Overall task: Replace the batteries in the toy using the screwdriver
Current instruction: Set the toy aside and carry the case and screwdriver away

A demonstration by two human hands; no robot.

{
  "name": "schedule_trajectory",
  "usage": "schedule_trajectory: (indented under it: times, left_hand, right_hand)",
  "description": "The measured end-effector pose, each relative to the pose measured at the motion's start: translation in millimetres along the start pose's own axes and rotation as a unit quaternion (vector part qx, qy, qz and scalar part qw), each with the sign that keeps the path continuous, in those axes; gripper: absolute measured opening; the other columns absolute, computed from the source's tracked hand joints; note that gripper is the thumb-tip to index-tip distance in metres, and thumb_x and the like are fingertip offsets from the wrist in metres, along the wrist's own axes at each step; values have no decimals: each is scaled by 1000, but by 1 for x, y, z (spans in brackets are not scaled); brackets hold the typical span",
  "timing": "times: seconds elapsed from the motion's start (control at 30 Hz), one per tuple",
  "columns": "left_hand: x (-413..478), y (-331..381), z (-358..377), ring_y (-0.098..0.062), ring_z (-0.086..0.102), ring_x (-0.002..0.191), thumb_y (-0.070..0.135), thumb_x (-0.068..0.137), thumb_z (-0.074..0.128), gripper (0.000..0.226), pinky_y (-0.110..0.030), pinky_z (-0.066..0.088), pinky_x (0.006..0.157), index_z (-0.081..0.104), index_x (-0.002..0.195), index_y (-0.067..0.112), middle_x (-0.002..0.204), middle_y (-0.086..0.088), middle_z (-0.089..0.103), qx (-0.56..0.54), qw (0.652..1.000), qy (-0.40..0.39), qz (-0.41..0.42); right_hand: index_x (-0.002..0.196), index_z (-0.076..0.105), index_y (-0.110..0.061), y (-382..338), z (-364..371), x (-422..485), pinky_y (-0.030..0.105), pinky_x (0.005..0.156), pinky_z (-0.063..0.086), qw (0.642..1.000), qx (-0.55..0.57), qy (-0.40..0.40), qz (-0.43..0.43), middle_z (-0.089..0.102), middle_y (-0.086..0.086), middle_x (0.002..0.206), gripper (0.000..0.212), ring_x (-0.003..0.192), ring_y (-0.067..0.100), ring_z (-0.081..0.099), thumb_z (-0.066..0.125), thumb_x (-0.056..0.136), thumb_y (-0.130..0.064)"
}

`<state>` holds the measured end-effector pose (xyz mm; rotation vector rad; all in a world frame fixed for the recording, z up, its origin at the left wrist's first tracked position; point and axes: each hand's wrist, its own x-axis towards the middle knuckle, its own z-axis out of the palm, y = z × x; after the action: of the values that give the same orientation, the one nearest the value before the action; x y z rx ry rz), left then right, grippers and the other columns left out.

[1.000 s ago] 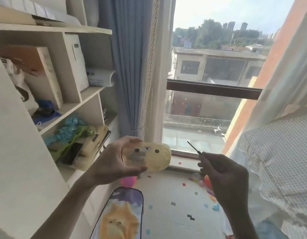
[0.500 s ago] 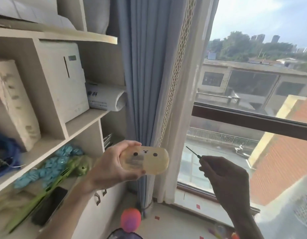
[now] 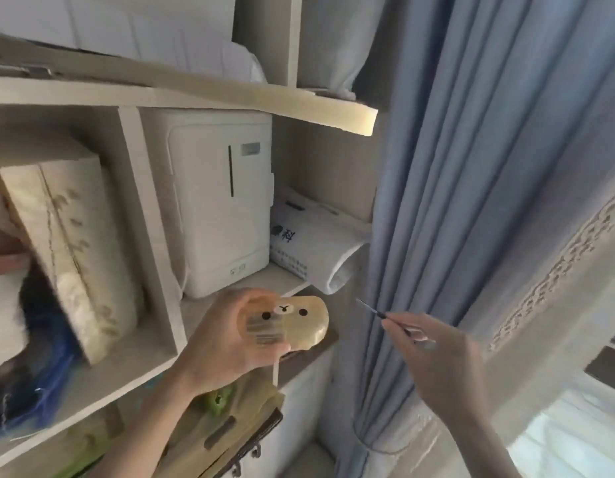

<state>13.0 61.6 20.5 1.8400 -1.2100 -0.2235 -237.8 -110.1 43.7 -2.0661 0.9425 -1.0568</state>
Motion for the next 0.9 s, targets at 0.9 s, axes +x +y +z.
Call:
schedule_trajectory:
  times: [0.9]
  left_hand:
    - [47,-35,13,-8,47,132,43,95,72,63,-38,41,121,46,149,23,146,10,41,260,901,84,-338]
  right_hand:
    - [89,73,-25,2,210,166,42,93,34,841,-298,-261,-369,76,1,86,15,73,20,48,63,97,-18]
